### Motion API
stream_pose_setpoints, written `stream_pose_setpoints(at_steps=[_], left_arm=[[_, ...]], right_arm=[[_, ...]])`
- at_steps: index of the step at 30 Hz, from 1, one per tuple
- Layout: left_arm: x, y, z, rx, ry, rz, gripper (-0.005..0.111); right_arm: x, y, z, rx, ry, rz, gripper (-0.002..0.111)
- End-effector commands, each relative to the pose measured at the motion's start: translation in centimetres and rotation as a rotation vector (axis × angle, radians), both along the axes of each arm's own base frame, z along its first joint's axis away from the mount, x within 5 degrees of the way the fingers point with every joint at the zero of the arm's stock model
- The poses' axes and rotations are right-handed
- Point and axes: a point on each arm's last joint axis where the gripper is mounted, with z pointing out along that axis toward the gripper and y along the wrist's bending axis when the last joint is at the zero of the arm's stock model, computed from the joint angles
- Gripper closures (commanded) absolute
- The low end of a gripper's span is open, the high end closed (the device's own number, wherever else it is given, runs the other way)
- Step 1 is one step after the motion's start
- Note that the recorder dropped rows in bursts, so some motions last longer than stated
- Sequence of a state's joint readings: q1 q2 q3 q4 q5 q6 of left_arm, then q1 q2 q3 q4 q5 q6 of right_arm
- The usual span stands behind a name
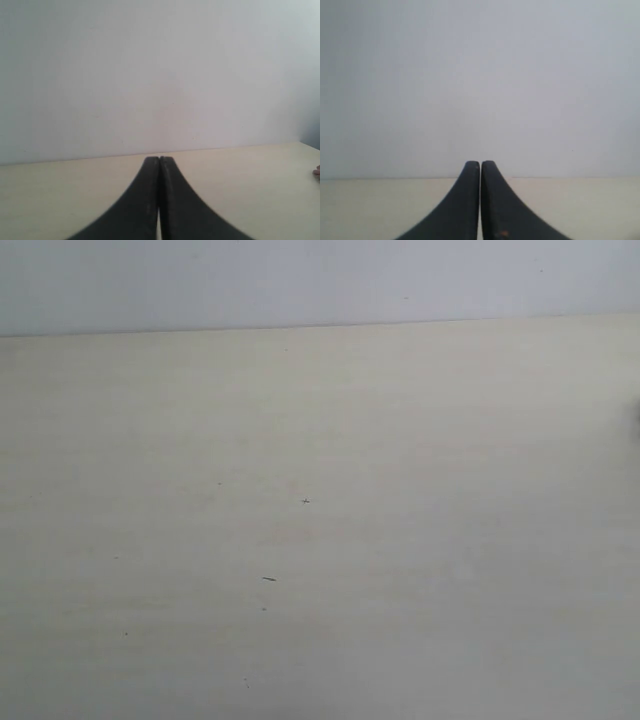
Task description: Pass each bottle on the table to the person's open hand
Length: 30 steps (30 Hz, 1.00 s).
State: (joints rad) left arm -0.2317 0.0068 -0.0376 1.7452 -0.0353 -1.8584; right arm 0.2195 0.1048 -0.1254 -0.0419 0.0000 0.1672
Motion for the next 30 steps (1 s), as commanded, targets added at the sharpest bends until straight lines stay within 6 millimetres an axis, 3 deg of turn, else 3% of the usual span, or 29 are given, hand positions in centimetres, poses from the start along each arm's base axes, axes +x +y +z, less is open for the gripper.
stream_pose_setpoints(at_steps=[1, 3, 10, 14, 18, 30], left_arm=[[-0.1, 0.0, -0.1, -0.003, -0.002, -0.003, 0.107], [-0.1, 0.0, -0.1, -0.003, -0.002, -0.003, 0.107], [-0.1, 0.0, -0.1, -0.003, -0.002, -0.003, 0.107], [-0.1, 0.0, -0.1, -0.003, -0.002, -0.003, 0.107], [-0.1, 0.0, -0.1, -0.003, -0.002, -0.003, 0.107], [-0.1, 0.0, -0.1, -0.003, -0.002, -0.003, 0.107]], right_arm=[[-0.1, -0.4, -2.4, 0.014, 0.001, -0.055, 0.107], [-0.1, -0.5, -3.4, 0.041, 0.019, -0.075, 0.107], [-0.3, -0.9, -4.2, 0.050, 0.091, -0.140, 0.107], [-0.3, -1.0, -4.3, 0.049, 0.106, -0.162, 0.107], [-0.3, -1.0, -4.3, 0.182, 0.125, -0.151, 0.107], [-0.3, -1.0, -4.3, 0.178, 0.125, -0.151, 0.107]])
